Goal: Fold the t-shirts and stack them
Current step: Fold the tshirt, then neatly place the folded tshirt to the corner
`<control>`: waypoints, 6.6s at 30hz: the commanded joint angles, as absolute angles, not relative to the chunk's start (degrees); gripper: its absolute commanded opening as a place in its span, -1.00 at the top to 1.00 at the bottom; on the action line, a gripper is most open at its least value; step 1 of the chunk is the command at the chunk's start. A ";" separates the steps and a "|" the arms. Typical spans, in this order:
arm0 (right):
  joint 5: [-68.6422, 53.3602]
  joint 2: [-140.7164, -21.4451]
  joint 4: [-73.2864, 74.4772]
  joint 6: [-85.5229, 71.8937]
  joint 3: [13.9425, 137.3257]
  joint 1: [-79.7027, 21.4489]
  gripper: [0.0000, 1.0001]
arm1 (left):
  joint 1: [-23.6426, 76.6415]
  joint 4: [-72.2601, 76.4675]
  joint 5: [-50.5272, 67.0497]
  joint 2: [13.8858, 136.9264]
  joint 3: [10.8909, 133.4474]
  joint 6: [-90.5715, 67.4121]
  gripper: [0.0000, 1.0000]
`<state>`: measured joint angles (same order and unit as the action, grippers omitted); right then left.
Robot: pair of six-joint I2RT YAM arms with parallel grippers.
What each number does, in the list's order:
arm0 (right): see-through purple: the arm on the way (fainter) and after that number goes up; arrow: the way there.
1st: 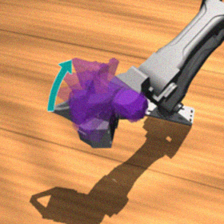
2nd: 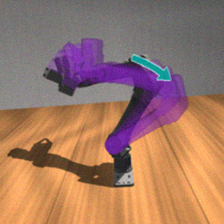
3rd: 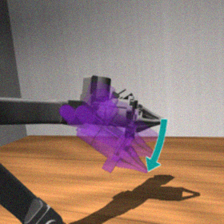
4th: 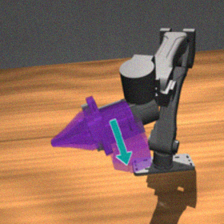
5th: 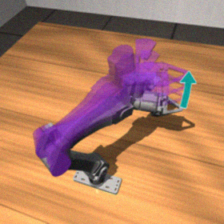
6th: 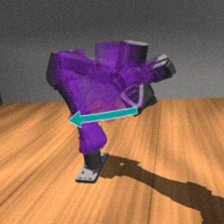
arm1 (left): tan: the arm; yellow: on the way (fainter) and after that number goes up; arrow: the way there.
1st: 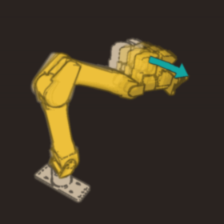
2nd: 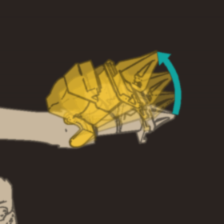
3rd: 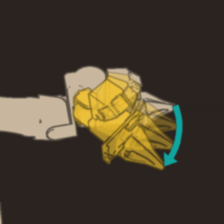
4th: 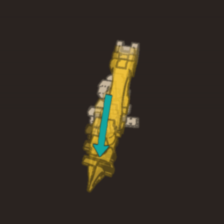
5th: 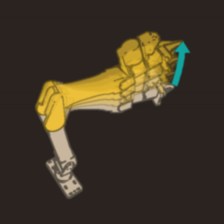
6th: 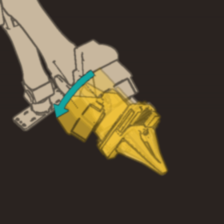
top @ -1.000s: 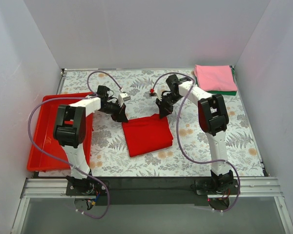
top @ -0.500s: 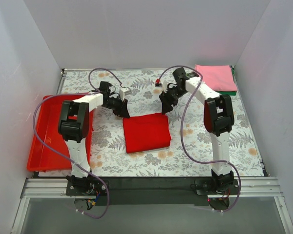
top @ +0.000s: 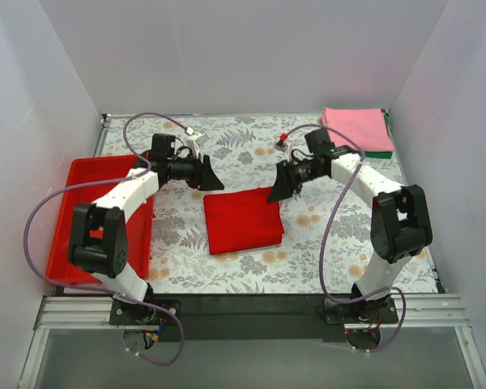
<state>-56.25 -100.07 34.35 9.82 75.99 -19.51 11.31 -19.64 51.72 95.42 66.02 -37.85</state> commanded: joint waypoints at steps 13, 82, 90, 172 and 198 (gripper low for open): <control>-61.27 -109.24 12.92 -6.50 51.95 -23.65 -0.02 | 19.60 -0.35 57.83 96.23 36.82 -67.42 0.10; -40.95 -77.96 15.03 -19.16 44.30 6.77 -0.32 | 62.05 9.14 0.70 105.11 60.55 -12.48 0.05; -44.11 -79.10 13.28 -20.82 42.19 7.47 -0.32 | 62.40 12.39 -1.76 110.91 59.60 -10.02 0.39; -17.84 -123.04 21.79 21.35 114.87 -2.55 0.97 | 41.75 -14.33 17.93 76.20 48.95 -35.42 -0.21; -16.35 -120.59 25.22 18.90 127.00 -2.55 0.97 | 41.75 -14.94 17.49 75.59 48.25 -33.05 -0.22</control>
